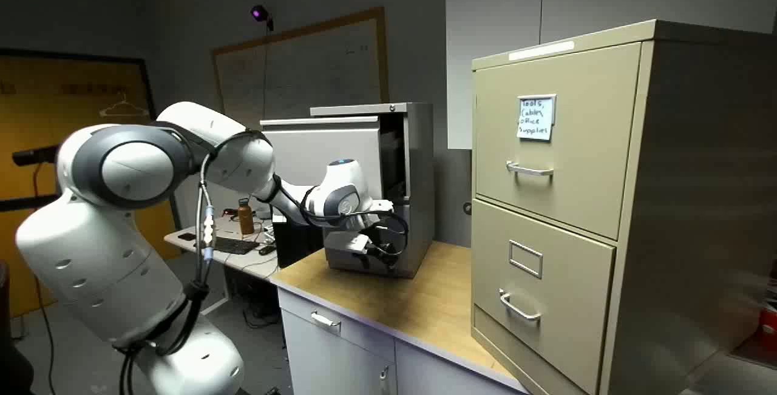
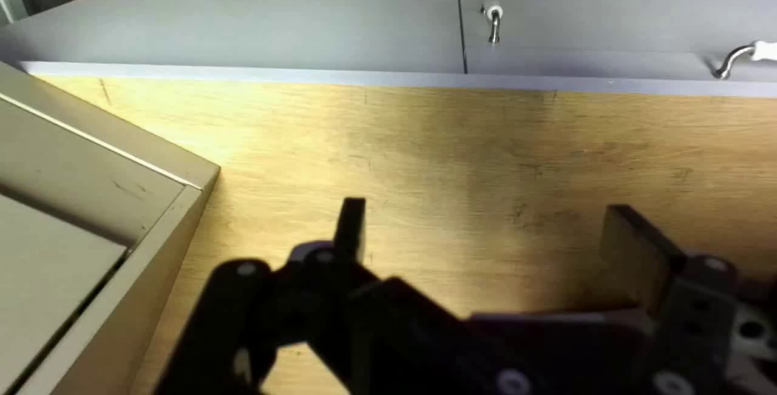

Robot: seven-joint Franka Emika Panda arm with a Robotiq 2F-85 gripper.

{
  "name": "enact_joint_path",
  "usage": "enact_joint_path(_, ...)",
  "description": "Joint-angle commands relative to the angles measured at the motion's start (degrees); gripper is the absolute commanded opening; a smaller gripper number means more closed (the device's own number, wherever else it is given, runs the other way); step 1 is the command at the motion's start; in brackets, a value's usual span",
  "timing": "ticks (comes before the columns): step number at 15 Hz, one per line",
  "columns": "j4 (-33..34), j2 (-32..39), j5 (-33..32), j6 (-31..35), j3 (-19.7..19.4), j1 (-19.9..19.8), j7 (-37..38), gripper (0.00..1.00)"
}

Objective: Close the top drawer of the file cabinet

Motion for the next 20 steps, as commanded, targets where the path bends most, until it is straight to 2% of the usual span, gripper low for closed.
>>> enact_joint_path(1, 0.1, 0.0, -0.1, -0.1, -0.3, 0.3, 0.0, 1.0)
enact_joint_path(15, 0.2, -0.2, -0.4, -0.3, -0.1, 0.2, 0.3, 1.0)
enact_joint_path(20, 0.2, -2.8, -0.5, -0.9, -0.1, 0.1, 0.4, 1.0)
